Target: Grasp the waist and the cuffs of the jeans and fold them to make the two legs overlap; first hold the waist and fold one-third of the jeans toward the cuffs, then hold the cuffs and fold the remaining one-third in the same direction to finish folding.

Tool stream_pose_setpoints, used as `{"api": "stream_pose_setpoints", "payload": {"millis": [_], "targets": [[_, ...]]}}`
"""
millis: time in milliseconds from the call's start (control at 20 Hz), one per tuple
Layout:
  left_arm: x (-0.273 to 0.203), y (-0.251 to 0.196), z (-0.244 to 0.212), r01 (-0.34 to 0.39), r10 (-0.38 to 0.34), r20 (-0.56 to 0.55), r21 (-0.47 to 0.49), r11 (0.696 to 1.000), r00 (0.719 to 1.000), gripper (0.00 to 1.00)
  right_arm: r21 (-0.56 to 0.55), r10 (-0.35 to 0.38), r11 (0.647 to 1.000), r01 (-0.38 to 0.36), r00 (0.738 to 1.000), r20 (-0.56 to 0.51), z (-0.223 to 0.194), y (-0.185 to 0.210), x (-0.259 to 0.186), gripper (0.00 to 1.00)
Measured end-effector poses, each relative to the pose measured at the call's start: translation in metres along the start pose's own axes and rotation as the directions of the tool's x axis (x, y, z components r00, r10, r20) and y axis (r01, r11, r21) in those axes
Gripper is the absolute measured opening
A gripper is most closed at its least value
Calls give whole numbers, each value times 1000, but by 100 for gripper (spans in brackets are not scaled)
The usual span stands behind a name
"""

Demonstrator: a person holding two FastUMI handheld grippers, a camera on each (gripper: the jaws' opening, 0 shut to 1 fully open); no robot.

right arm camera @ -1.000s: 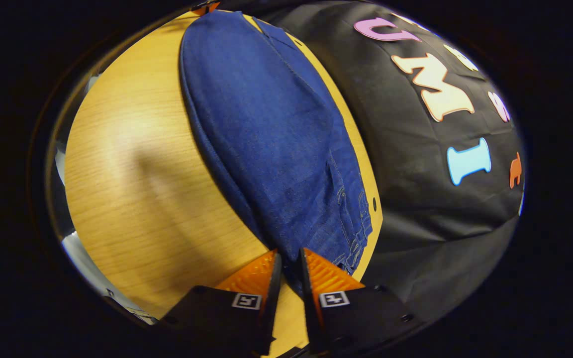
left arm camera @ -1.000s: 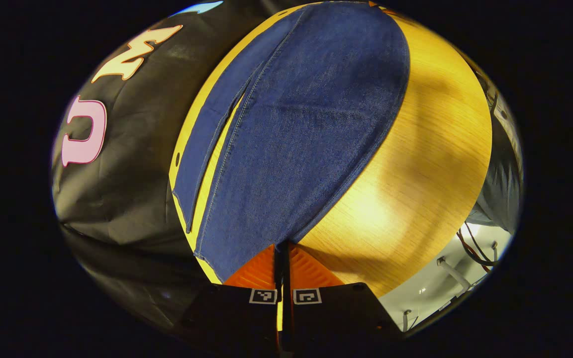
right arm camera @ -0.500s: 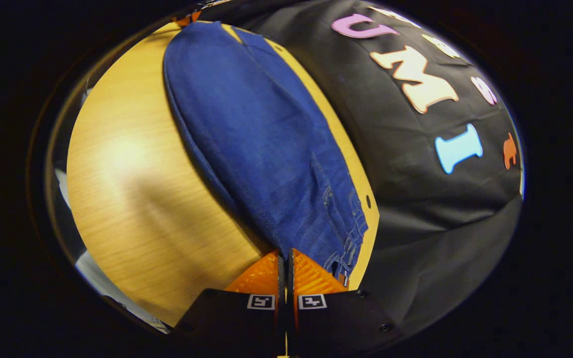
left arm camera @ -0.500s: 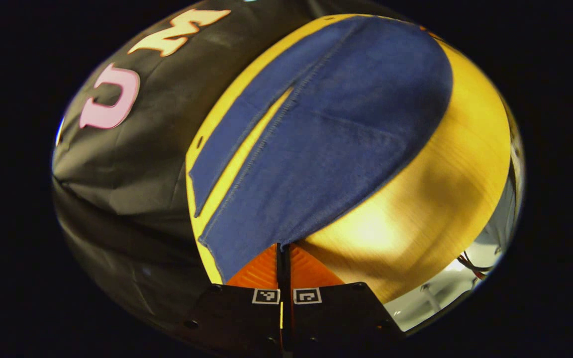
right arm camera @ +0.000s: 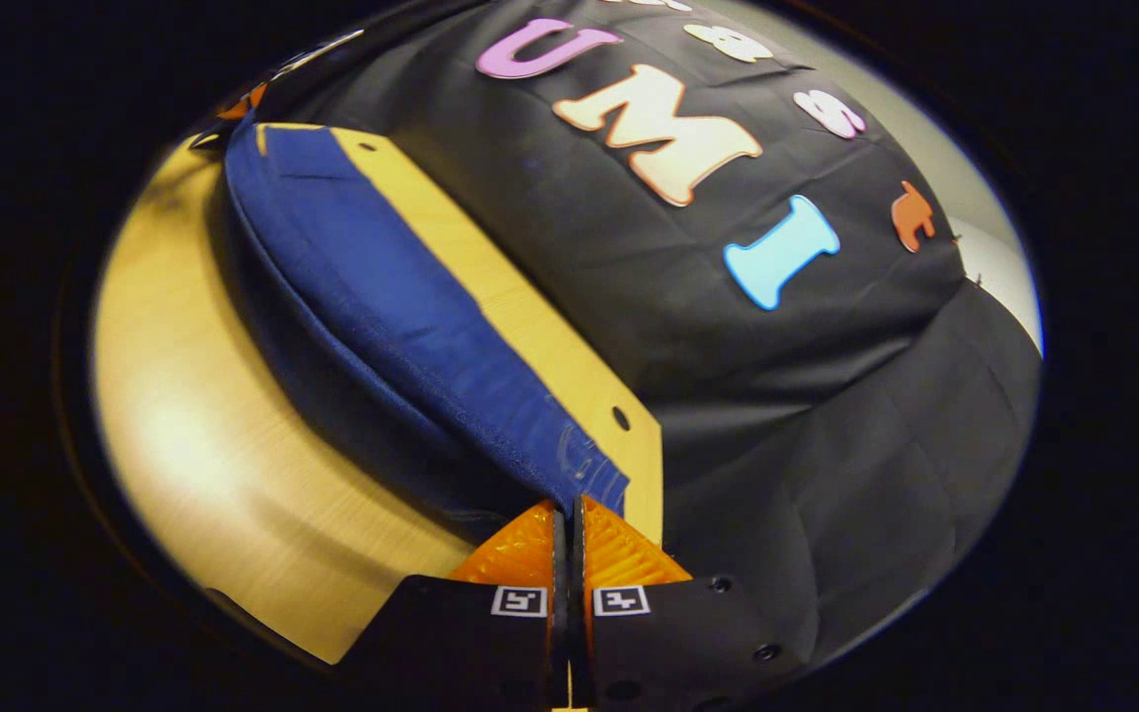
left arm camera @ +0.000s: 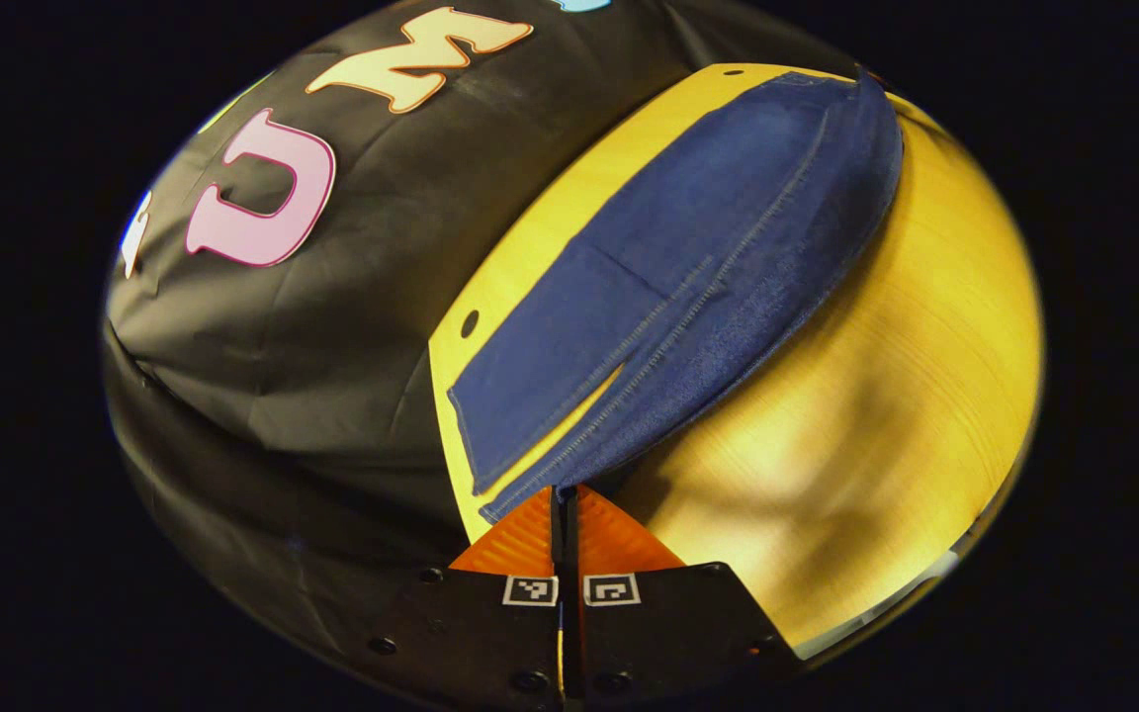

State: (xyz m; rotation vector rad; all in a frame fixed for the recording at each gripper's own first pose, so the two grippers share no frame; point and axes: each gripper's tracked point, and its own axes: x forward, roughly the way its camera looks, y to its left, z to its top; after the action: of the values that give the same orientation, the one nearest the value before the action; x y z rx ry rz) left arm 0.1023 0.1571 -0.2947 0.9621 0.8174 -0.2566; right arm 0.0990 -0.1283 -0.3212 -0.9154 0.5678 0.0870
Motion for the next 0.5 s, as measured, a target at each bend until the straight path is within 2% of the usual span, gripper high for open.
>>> {"api": "stream_pose_setpoints", "payload": {"millis": [150, 300, 500], "targets": [[22, 30, 29, -8, 8, 36, -5, 1000, 999, 0, 77, -67, 995, 67, 998, -5, 26, -13, 30, 3], [52, 57, 56, -17, 19, 63, -36, 999, 998, 0, 79, -121, 990, 120, 992, 16, 52, -25, 60, 2], [100, 73, 81, 20, -13, 78, -86, 996, 997, 0, 82, -118, 990, 118, 993, -4, 70, -21, 104, 2]]}}
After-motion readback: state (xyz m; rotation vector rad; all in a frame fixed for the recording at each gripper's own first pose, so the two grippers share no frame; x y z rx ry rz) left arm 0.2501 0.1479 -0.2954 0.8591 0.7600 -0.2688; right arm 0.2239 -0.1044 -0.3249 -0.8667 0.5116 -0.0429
